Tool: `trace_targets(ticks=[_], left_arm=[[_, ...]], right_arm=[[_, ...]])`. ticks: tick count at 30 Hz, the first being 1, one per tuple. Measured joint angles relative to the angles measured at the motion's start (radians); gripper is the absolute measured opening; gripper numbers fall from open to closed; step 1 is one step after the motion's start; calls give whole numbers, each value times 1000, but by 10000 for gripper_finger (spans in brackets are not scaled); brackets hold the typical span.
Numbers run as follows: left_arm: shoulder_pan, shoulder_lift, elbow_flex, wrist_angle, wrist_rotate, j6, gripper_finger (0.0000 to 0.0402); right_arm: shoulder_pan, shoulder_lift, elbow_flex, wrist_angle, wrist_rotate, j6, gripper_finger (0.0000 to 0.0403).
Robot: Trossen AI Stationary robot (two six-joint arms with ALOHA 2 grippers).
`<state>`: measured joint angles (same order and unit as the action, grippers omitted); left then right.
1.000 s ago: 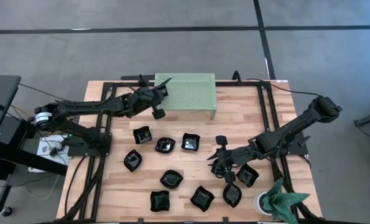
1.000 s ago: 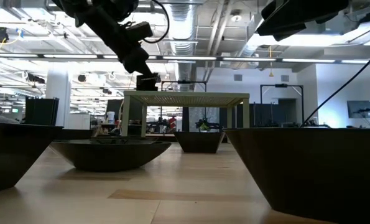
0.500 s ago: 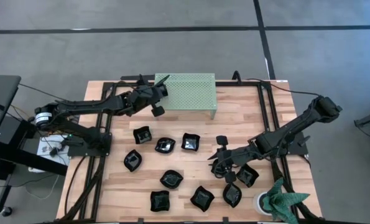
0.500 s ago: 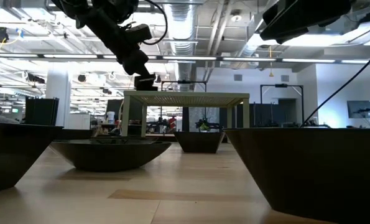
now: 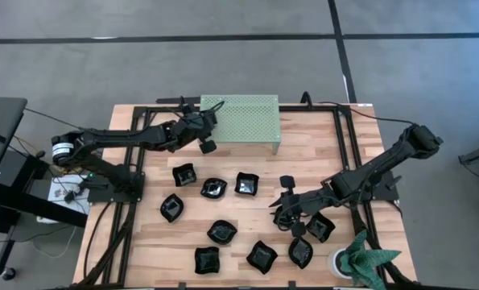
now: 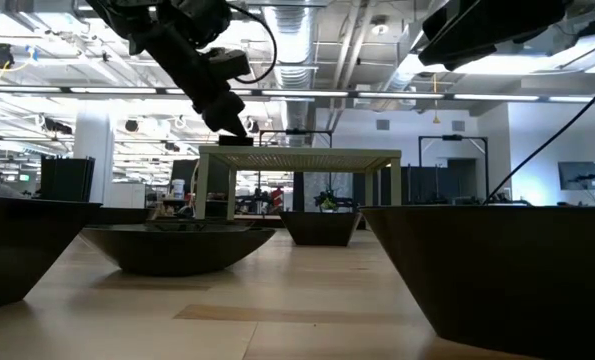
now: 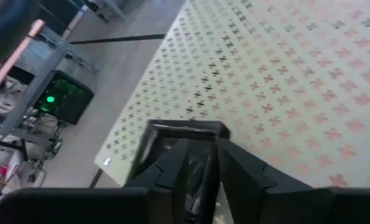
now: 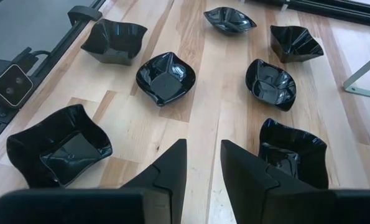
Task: Pick & Place Mini shaped plates
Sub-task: Stack the black square plate on top of the black square plate on the shelf, then put the black distorted square plate on the shelf
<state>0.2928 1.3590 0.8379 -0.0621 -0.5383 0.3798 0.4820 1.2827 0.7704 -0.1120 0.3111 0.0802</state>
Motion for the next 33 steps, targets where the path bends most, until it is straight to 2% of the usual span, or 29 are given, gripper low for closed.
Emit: trace_targets(ticks=[8,10,13,17,20,22,27,30,33], left_arm=[[-93,-100,0,79,-48,-12,102],[-143,-135,0,86,-44,-92,102],[-234,-175,0,86,78,-291,102],[-382,-172,1,84,259,-404,98],[-502,-140,1,85,288,-438,96],[-576,-104,1,84,264,-440,96],[-715,-4,1,85,111,-449,111],[-756,47,1,86,34,-497,128],[-768,92,1,85,15,-568,145]], right_arm=[[0,0,0,0,0,-4,93],[0,0,0,0,0,-4,93],[0,0,0,0,0,-4,93],[0,0,0,2,1,-3,93],[0,20,0,32,3,-1,93],[2,49,0,64,-1,-1,93],[-14,136,4,124,-47,-2,93],[-31,185,34,125,-56,-1,95],[-48,236,69,126,-72,-1,106]])
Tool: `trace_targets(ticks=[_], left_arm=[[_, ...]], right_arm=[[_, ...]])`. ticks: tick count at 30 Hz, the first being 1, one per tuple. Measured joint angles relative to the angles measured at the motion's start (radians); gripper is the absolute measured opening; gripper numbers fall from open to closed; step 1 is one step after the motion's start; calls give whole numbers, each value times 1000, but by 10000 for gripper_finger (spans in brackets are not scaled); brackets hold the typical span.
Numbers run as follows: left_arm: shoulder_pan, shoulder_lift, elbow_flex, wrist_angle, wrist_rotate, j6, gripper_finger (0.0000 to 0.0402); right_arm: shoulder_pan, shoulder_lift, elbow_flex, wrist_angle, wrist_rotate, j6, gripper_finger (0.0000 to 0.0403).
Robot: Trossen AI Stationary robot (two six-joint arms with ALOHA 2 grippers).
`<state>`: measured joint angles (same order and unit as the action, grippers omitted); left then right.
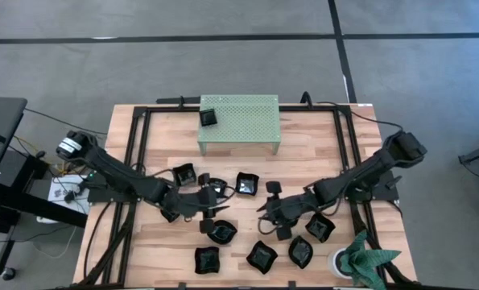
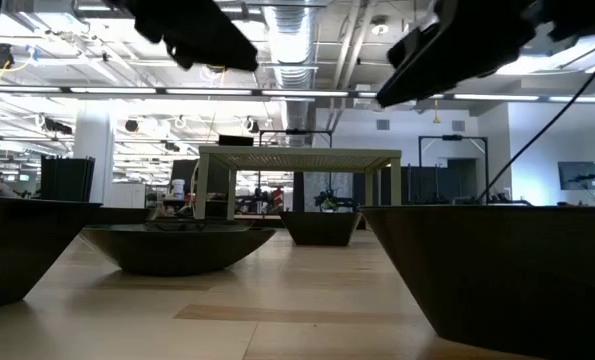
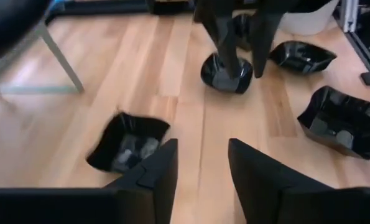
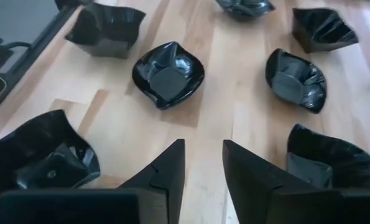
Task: Pick & Place Mini shaped plates
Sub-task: Put the black distorted square plate on the shelf
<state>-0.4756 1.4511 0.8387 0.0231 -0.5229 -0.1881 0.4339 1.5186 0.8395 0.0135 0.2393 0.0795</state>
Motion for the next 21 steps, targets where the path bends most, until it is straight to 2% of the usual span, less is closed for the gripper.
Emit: trace_targets(ticks=[4,7,9,12,14,21], left_arm=[[-2,57,0,1,-1,-106,155],[-2,79,0,3,-1,-130,156],[1,82,0,3,-1,-130,156],[5,73,0,11,-1,-128,156],[7,60,0,11,-1,-127,156],[5,15,0,21,-3,-131,156]], right_arm=[[-11,75,45,-3,-29,0,134],[-19,132,67,-6,-20,-22,159],[-33,166,81,-8,21,-64,174],[-64,214,98,-5,140,-77,191],[-92,251,109,-4,184,-73,198],[-181,347,108,-1,181,-18,200]])
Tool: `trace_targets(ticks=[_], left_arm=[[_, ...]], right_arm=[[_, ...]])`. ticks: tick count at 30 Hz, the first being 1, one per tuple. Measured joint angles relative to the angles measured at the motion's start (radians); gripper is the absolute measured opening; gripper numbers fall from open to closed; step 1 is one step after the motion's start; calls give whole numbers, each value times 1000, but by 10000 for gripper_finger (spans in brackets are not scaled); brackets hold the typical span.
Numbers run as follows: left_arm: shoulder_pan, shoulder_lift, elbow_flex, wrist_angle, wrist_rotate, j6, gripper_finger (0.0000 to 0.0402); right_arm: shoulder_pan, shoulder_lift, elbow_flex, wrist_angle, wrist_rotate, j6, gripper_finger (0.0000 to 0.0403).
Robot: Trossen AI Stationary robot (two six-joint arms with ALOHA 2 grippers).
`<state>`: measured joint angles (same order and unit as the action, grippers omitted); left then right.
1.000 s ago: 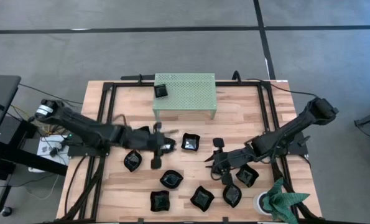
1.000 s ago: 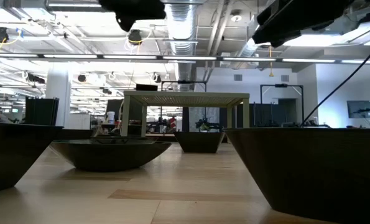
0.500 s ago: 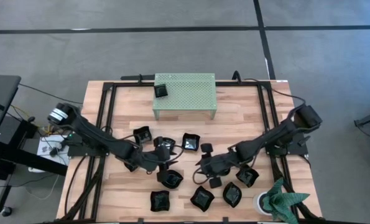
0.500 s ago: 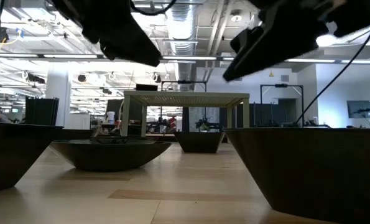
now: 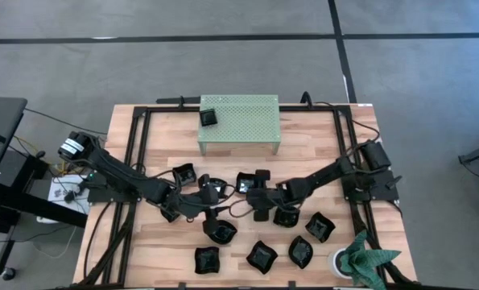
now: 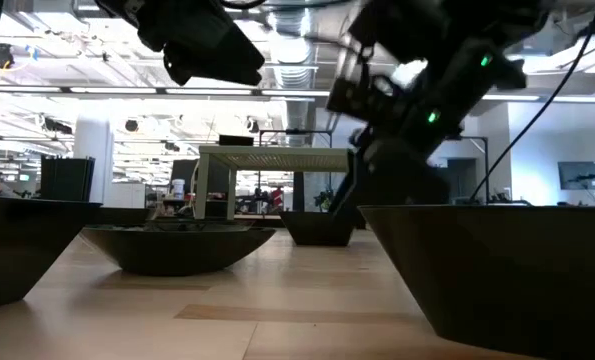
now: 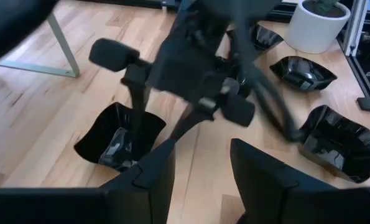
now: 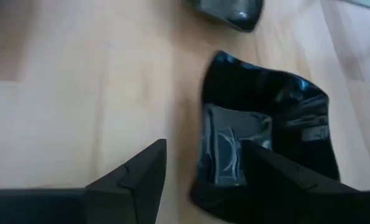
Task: Pick & Place Mini shaped plates
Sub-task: Put the black distorted square plate on the shelf
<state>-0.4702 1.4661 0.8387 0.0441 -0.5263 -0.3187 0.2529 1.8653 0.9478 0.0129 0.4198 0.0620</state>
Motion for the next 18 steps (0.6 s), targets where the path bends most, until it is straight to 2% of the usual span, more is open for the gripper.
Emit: trace_targets(ticks=[7,16,18], left_arm=[[-7,-7,0,1,-1,-1,156],[-20,-7,0,1,-1,-24,156],[-23,-7,0,1,-1,-30,156]], right_arm=[[-38,0,0,9,7,0,160],[-40,-3,1,11,-3,-46,17],[-42,-3,5,4,-2,-46,8]])
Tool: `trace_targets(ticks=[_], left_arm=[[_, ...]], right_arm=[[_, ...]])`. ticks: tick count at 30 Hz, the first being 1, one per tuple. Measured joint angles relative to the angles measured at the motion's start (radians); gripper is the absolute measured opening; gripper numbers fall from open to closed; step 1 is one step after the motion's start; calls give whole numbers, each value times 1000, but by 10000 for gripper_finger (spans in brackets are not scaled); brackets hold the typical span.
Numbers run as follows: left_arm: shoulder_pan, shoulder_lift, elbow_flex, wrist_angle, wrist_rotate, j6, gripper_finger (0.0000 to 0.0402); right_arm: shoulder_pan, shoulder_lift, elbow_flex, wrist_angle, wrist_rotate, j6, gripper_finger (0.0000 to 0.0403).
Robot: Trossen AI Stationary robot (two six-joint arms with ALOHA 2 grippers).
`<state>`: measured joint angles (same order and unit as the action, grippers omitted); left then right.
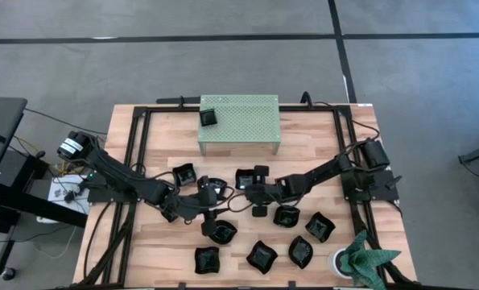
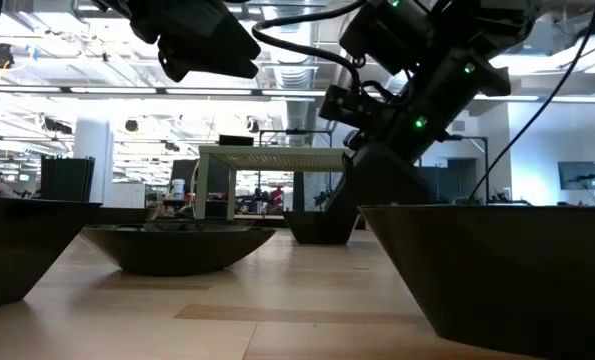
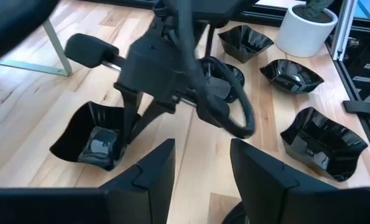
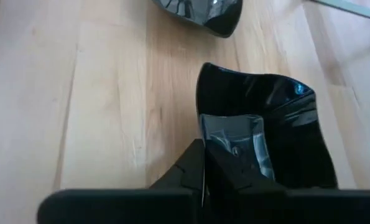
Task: Pick & Place Mini shaped plates
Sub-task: Put the black distorted square plate on the shelf
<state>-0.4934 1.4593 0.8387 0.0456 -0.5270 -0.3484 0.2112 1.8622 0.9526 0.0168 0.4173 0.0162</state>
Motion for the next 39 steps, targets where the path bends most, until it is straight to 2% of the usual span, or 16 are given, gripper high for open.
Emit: trace_targets(ticks=[6,11,14,18,22,30,35,39], left_arm=[[-6,0,0,0,0,-1,156],[-12,0,0,1,0,-6,156],[-21,0,0,3,0,-8,156],[-32,0,0,9,0,-8,156],[-32,0,0,18,0,-9,156],[-32,0,-1,32,0,-8,156],[-32,0,-2,35,0,-8,156],[-32,0,-2,39,0,-8,156]], right_arm=[[50,-53,122,-213,15,1,3],[121,-158,207,-433,135,0,2],[154,-244,215,-468,175,0,3],[151,-285,175,-393,89,8,9],[120,-203,133,-347,15,-8,34],[51,20,152,-291,-4,16,137],[33,76,167,-296,11,2,188],[31,70,167,-299,17,-4,199]])
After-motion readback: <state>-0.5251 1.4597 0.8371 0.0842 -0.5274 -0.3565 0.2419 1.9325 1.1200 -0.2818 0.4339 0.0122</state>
